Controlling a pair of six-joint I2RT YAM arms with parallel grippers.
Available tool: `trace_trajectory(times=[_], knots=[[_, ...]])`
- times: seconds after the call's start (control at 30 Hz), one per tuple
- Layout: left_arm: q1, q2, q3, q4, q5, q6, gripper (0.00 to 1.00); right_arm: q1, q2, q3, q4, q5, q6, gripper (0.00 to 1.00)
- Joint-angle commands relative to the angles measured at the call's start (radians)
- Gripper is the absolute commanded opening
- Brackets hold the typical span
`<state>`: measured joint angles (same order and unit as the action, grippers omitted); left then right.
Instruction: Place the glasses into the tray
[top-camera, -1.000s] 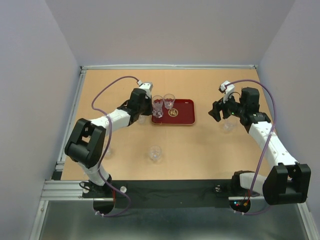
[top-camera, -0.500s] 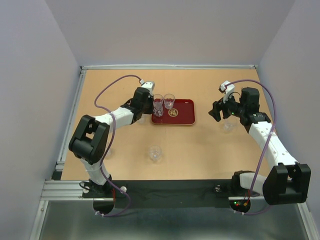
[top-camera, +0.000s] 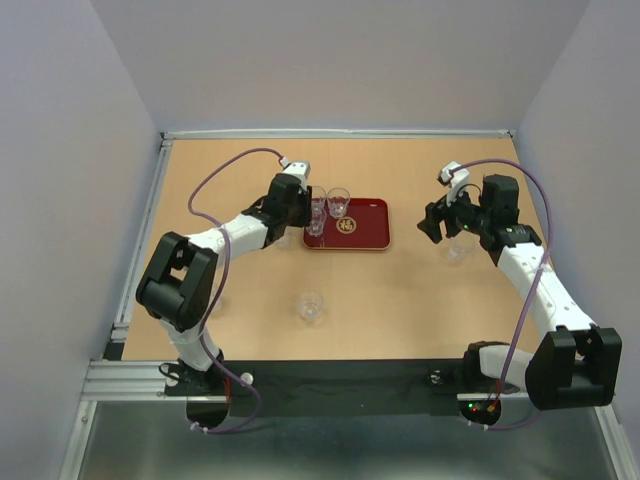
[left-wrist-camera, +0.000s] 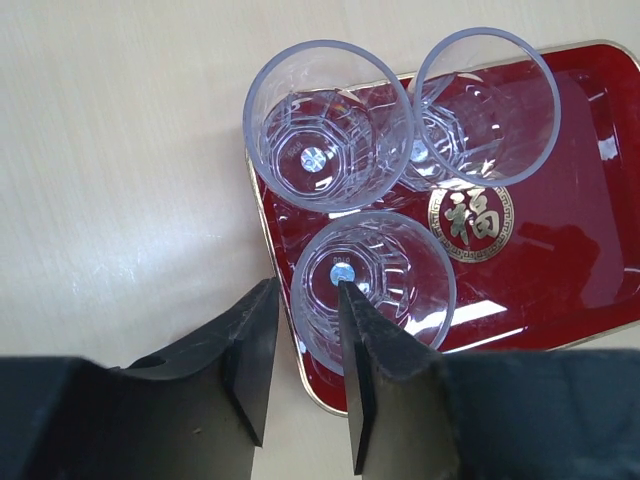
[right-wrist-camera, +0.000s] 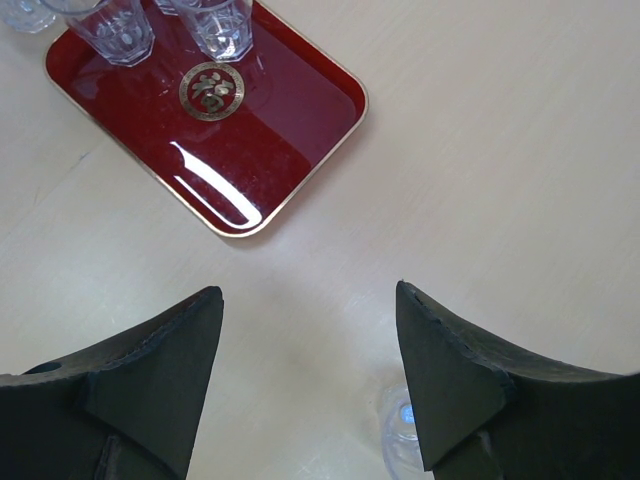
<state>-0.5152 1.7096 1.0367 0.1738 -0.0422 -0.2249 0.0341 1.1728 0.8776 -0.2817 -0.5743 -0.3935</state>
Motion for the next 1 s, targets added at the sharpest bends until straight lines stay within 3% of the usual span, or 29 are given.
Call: trace_trajectory(times=[0.0,0.4,0.63,0.97], knots=[[-0.008,-0.083,0.043,0.003,-0.019,0.006,0.45,0.001,-0.01,-0.009,0.038,0.01,-0.013,0.75],[-0.009,-0.353,-0.023,-0.069,-0.028,0.042,0.71,-0.019,-0.012,-0.011,0.035,0.047,-0.018,0.75],[-0.003,-0.563,-0.082,-0.163,-0.156,0.15,0.87,-0.089,0.021,0.001,0.033,0.09,0.005,0.75],[0.004,-0.752,-0.216,-0.169,-0.265,0.22,0.89,-0.272,0.057,0.009,0.03,0.152,0.047,0.75]])
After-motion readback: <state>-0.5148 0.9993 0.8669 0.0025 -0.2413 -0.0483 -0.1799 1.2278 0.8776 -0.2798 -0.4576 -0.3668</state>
